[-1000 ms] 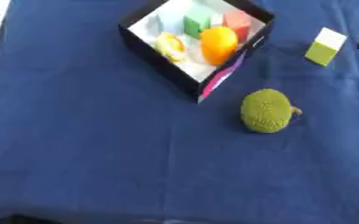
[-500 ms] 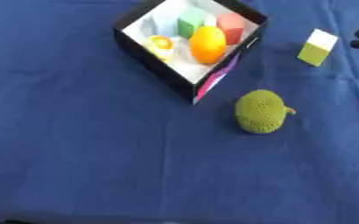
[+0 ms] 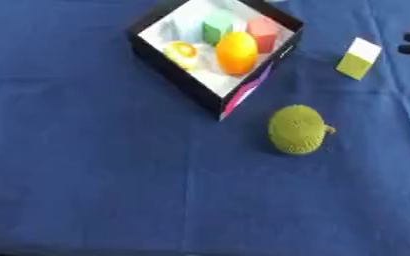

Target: Pick up objects on the table and place them in the box.

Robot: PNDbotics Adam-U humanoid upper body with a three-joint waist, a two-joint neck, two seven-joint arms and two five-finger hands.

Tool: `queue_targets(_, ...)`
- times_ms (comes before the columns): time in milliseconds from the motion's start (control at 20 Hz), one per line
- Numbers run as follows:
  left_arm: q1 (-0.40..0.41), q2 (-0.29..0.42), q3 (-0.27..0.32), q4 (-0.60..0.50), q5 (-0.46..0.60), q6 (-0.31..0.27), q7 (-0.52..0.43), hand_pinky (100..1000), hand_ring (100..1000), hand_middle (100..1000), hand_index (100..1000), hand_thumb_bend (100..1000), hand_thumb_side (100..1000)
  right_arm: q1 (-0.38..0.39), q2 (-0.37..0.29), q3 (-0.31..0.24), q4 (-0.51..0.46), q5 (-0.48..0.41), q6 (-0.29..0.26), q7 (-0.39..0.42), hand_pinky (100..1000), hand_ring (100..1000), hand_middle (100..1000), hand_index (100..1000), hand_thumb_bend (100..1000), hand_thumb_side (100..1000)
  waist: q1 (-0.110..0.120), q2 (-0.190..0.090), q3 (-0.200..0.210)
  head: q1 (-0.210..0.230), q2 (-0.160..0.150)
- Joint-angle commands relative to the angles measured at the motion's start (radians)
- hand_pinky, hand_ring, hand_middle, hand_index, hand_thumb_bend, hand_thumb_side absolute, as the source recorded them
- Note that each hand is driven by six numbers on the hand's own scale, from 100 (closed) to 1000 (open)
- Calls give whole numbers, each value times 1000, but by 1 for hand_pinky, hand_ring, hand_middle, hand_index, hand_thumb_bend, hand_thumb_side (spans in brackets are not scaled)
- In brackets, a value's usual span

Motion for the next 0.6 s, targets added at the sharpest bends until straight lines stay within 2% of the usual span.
queue_targets(50,-1,7,21,31,20,-43,29,696,763,801,871,100,644,-13,-36,9,-38,8,15,5,991,799,767,883,100,690,-16,-44,-2,-3,7)
queue_targets(200,-1,7,21,46,26,-62,32,696,763,801,871,100,644,-14,-49,12,-55,15,31,15,991,799,767,883,100,690,-18,-45,-3,-3,9)
queue_targets(250,0,10,18,45,22,-66,30,701,778,811,869,100,642,-29,-96,37,-60,22,48,36,993,820,790,891,100,594,-23,-48,-1,-1,10)
queue_targets(400,5,13,9,28,-1,-66,25,697,764,798,860,100,631,-83,-251,119,-103,36,151,146,987,825,785,887,100,556,-31,-52,0,4,11)
queue_targets(450,7,14,5,24,-7,-63,21,693,751,786,854,100,627,-104,-300,148,-127,39,185,190,979,819,759,878,100,532,-34,-53,1,6,9)
queue_targets(600,12,16,-2,22,-17,-52,12,695,755,789,851,100,627,-156,-394,196,-213,43,275,288,974,822,762,878,100,497,-36,-53,3,10,6)
